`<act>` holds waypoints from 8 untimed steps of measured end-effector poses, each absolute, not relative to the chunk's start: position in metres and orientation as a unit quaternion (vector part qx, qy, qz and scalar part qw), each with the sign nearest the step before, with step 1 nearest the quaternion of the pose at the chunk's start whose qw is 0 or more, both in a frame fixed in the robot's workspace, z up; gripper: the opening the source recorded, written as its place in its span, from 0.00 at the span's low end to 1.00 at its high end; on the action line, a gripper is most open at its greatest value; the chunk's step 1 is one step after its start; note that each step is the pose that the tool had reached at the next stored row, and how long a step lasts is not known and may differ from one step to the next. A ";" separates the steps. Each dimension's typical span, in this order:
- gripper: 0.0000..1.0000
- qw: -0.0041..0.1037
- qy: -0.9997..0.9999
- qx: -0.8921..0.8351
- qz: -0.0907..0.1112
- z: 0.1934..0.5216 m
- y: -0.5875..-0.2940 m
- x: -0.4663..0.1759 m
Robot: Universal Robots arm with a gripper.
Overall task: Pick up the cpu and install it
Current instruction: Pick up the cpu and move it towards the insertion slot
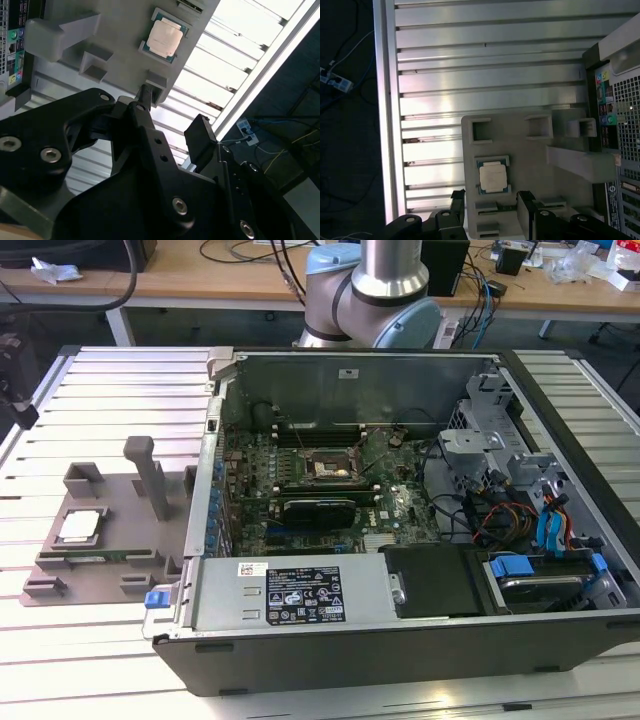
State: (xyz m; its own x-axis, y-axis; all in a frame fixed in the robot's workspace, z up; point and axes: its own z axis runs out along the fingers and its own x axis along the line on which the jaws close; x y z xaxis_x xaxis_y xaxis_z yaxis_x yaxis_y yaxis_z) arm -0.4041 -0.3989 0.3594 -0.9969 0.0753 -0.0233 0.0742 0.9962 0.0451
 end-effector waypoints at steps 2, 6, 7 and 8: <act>0.55 0.012 0.999 0.037 0.022 0.358 -0.399 -0.404; 0.55 0.012 0.999 0.037 0.022 0.354 -0.399 -0.404; 0.55 0.012 0.999 0.037 0.022 0.353 -0.399 -0.404; 0.55 0.012 0.999 0.037 0.022 0.353 -0.399 -0.404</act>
State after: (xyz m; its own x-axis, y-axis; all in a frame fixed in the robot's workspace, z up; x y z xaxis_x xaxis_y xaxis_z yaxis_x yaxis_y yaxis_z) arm -0.4040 -0.3989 0.3526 -0.9969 0.0753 -0.0233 0.0742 0.9962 0.0450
